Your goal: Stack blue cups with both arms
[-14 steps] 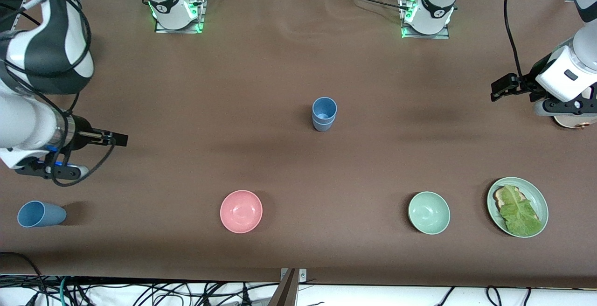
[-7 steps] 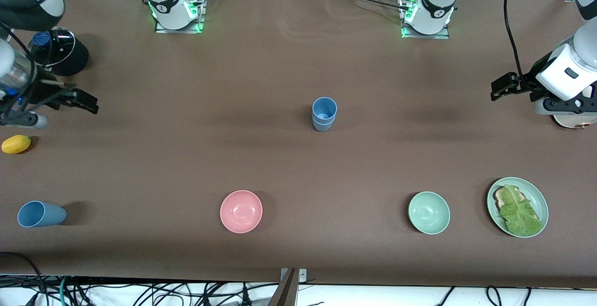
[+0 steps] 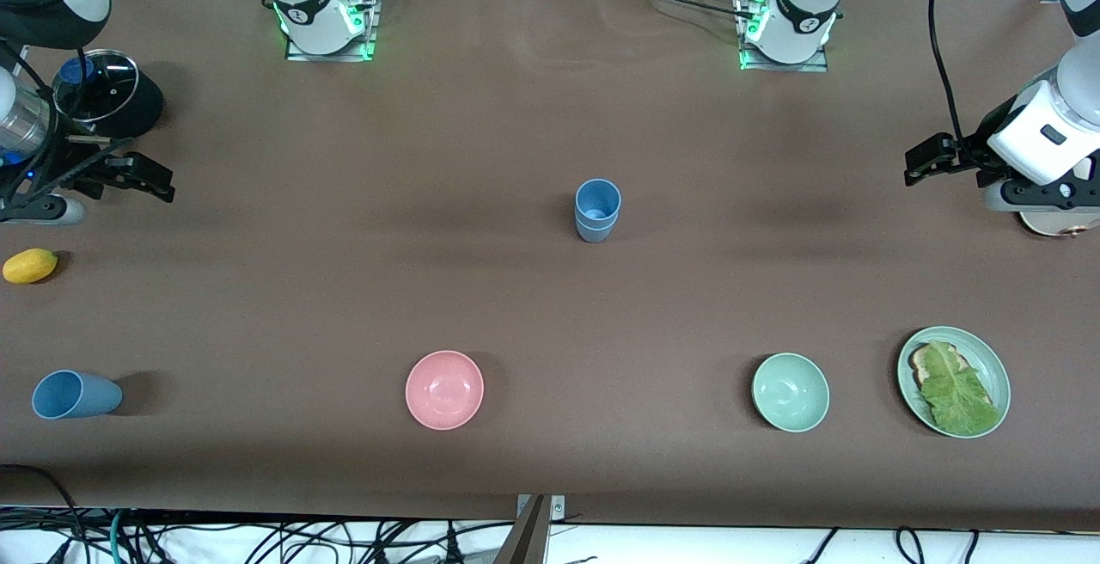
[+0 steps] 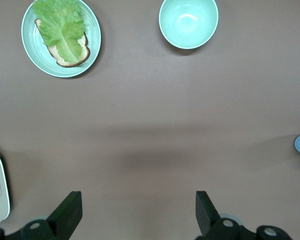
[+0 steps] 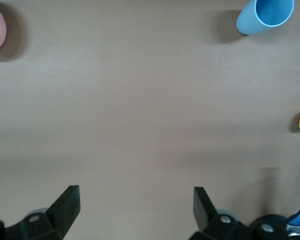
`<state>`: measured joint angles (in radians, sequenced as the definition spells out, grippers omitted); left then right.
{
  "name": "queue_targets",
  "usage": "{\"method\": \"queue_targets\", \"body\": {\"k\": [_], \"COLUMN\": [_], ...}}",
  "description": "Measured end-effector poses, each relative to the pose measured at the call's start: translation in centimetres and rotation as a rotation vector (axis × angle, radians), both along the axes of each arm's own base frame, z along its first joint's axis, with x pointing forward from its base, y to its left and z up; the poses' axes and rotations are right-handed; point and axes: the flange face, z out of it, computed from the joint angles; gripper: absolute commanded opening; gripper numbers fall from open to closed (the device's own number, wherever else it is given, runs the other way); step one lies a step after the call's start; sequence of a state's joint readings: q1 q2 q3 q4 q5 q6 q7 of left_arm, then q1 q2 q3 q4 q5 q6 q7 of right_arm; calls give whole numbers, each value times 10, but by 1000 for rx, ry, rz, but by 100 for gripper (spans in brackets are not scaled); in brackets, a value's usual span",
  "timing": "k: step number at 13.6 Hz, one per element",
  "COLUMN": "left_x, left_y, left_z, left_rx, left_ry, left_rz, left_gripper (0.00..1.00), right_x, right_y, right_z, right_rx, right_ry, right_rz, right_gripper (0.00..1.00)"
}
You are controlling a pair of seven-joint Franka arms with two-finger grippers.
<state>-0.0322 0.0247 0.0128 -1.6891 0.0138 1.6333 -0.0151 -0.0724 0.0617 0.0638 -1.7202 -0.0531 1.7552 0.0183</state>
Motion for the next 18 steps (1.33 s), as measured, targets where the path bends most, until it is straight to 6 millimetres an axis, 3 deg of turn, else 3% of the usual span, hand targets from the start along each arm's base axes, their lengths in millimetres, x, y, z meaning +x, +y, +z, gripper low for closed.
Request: {"method": "queue_targets", "body": {"k": [11,18], "left_x": [0,0], "left_y": [1,2], "left_z": [0,0], "left_rx": [0,0], "left_ry": [0,0], "left_rz": [2,3], "left_gripper": [100,100], "right_x": [1,2], "right_y": [-4,7], "right_z": [-4,0], "right_rx": [1,52], "right_ry": [6,-3], "right_rz": [-5,-8], "right_gripper": [100,100]}}
